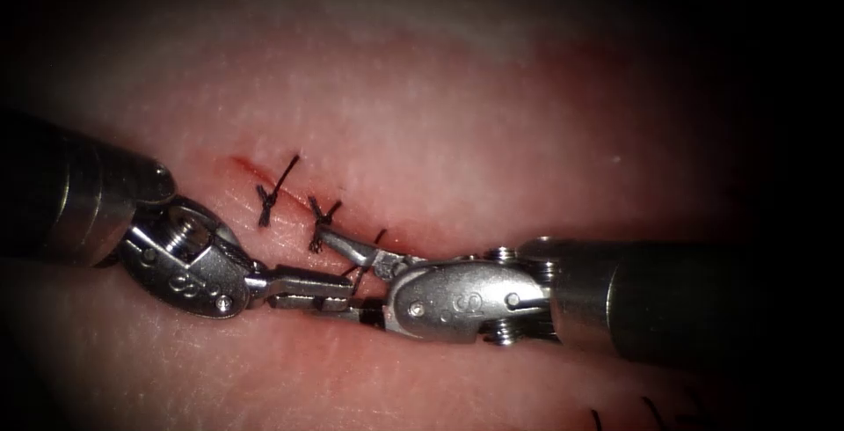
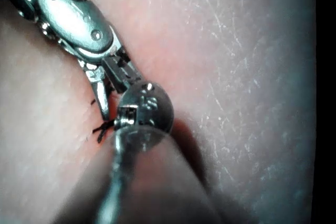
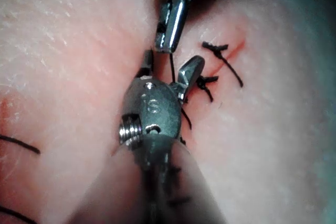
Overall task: Wound Closure
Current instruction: Cut the suture with the right gripper
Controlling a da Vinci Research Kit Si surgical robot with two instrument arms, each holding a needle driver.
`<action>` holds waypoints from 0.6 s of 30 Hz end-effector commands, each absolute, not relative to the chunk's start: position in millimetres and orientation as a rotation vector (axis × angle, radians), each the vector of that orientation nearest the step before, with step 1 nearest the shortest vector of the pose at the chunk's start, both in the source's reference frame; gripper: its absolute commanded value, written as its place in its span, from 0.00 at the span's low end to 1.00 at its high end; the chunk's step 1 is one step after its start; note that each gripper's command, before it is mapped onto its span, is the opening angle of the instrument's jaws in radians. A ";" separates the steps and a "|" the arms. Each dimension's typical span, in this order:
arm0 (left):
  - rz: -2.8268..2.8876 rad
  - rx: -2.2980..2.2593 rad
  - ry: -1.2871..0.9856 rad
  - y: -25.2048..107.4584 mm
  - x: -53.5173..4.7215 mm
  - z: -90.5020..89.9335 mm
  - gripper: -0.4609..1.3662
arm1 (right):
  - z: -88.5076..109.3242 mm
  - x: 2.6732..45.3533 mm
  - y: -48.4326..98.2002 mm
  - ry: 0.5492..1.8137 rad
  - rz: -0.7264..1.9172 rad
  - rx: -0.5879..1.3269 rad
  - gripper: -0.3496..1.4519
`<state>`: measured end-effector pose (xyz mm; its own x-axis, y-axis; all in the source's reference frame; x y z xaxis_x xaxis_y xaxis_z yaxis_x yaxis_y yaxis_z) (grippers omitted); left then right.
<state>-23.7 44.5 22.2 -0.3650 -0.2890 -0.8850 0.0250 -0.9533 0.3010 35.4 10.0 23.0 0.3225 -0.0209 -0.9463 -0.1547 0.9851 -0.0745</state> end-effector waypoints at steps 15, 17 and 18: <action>-2.416 1.643 -0.354 44.2 -23.7 21.8 0.06 | 22.0 37.1 11.6 1.263 0.078 -0.190 0.97; -2.416 1.643 -0.355 44.2 -23.8 21.8 0.06 | 22.0 37.2 11.6 1.264 0.078 -0.190 0.97; -2.416 1.643 -0.355 44.2 -23.8 21.8 0.06 | 22.0 37.3 11.6 1.263 0.078 -0.190 0.97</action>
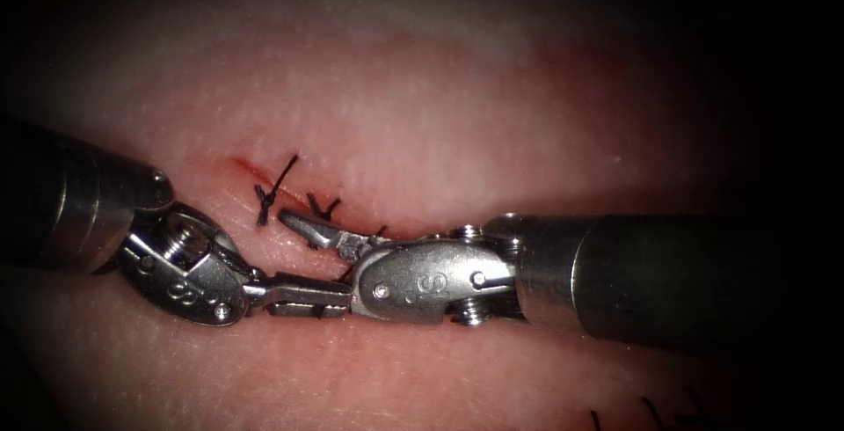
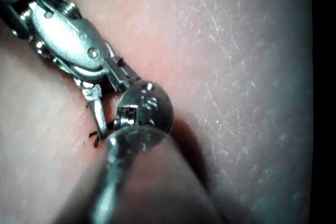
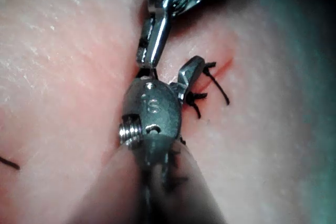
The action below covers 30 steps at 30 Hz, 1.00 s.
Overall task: Wound Closure
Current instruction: Cut the suture with the right gripper
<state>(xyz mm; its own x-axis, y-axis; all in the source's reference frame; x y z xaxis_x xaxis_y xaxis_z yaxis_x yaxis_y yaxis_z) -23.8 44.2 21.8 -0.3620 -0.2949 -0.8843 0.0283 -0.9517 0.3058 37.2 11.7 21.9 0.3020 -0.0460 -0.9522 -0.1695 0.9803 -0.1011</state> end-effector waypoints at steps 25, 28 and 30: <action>-2.420 1.648 -0.350 44.2 -23.9 21.7 0.06 | 23.3 39.3 11.7 1.389 0.012 -0.108 0.00; -2.419 1.648 -0.350 44.2 -23.9 21.8 0.06 | 23.1 39.6 11.4 1.391 0.010 -0.108 0.00; -2.419 1.648 -0.350 44.2 -23.9 21.8 0.06 | 22.9 39.7 11.2 1.385 0.013 -0.113 0.00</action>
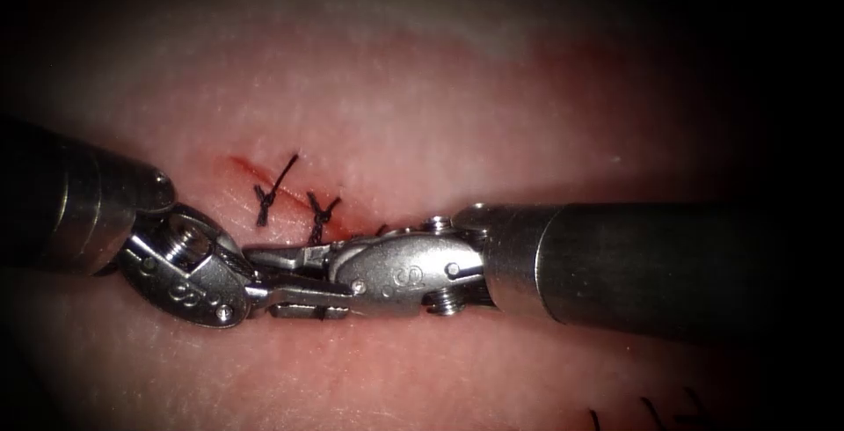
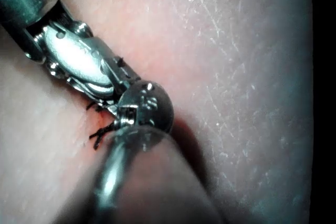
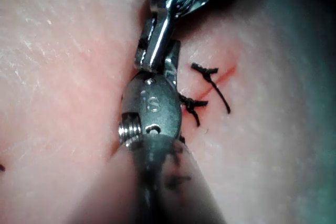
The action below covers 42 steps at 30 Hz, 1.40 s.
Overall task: Wound Closure
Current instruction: Cut the suture with the right gripper, then drop the suture end from the left gripper
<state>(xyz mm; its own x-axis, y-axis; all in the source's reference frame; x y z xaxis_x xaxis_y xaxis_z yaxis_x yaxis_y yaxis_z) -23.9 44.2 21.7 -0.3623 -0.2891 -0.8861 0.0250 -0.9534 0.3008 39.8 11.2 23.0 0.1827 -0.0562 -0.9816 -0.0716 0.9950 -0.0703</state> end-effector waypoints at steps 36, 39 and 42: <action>-2.382 1.719 -0.346 39.7 -30.2 19.4 0.06 | 17.6 21.1 19.1 1.172 0.168 -0.302 0.91; -2.375 1.752 -0.327 38.7 -32.1 19.6 0.06 | 17.8 19.2 19.0 1.146 0.176 -0.312 0.91; -2.384 1.788 -0.300 37.1 -34.6 19.9 0.06 | 18.1 18.3 18.7 1.122 0.186 -0.326 0.91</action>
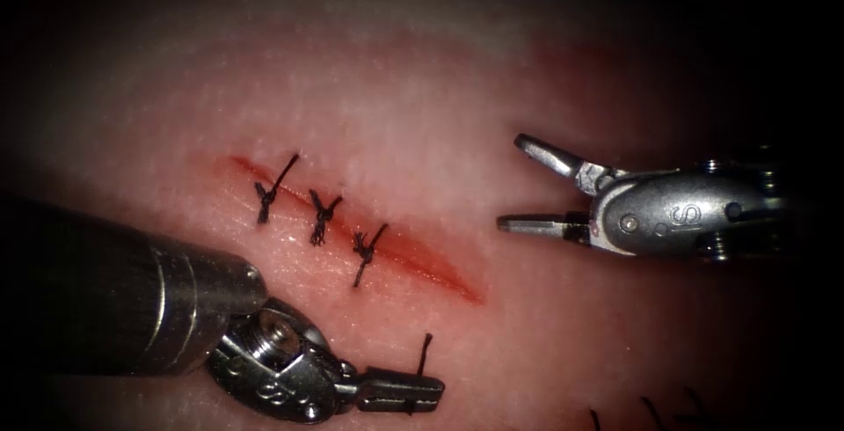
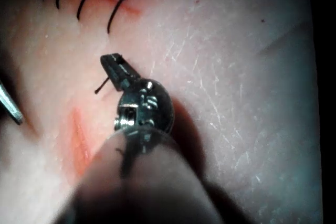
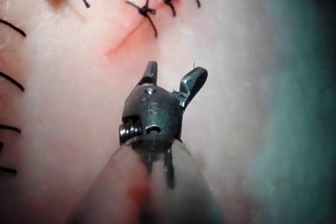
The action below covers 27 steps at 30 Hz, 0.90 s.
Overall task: Wound Closure
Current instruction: Drop the suture end from the left gripper
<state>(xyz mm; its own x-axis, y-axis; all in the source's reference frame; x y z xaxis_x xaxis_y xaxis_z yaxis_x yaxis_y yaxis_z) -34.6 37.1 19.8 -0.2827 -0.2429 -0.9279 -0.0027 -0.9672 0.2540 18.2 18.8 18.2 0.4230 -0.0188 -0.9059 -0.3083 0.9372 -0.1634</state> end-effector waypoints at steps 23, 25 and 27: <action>-2.784 2.100 0.260 33.3 -33.6 25.1 0.21 | 19.7 20.1 17.0 1.070 0.204 -0.370 0.98; -2.820 2.082 0.230 33.5 -32.3 25.3 0.26 | 19.7 20.2 17.0 1.070 0.204 -0.370 0.98; -2.856 2.042 0.198 33.9 -30.5 25.6 0.28 | 19.7 20.2 17.0 1.066 0.202 -0.365 0.98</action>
<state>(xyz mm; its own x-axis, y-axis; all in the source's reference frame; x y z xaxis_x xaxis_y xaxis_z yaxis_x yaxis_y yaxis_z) -29.1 34.0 26.0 -0.3004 0.3467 -0.8886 -0.2272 -0.9308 -0.2863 20.2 16.9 19.7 0.4727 -0.0146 -0.8811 -0.3399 0.9195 -0.1976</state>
